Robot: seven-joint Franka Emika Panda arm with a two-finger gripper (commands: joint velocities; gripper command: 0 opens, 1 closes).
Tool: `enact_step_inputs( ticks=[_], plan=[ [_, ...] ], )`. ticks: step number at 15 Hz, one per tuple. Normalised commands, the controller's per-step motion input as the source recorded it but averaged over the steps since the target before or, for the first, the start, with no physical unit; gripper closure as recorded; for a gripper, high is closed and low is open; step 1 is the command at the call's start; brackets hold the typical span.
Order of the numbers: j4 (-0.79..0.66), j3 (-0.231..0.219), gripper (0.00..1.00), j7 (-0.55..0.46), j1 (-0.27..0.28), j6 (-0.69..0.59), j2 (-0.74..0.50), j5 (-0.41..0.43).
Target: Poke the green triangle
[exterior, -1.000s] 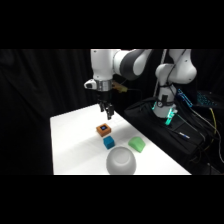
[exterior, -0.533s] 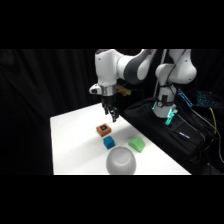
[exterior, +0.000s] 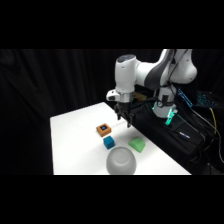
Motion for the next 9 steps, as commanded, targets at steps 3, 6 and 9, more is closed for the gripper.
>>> enact_step_inputs(
  ticks=[3,6,9],
  plan=[
    [-0.45,0.154,0.58,0.17,0.154,0.25,-0.43,0.054],
    [-0.30,0.148,0.95,0.14,0.129,0.25,-0.25,0.023],
    [-0.10,0.092,1.00,0.13,0.036,0.28,0.04,-0.095]
  ],
)
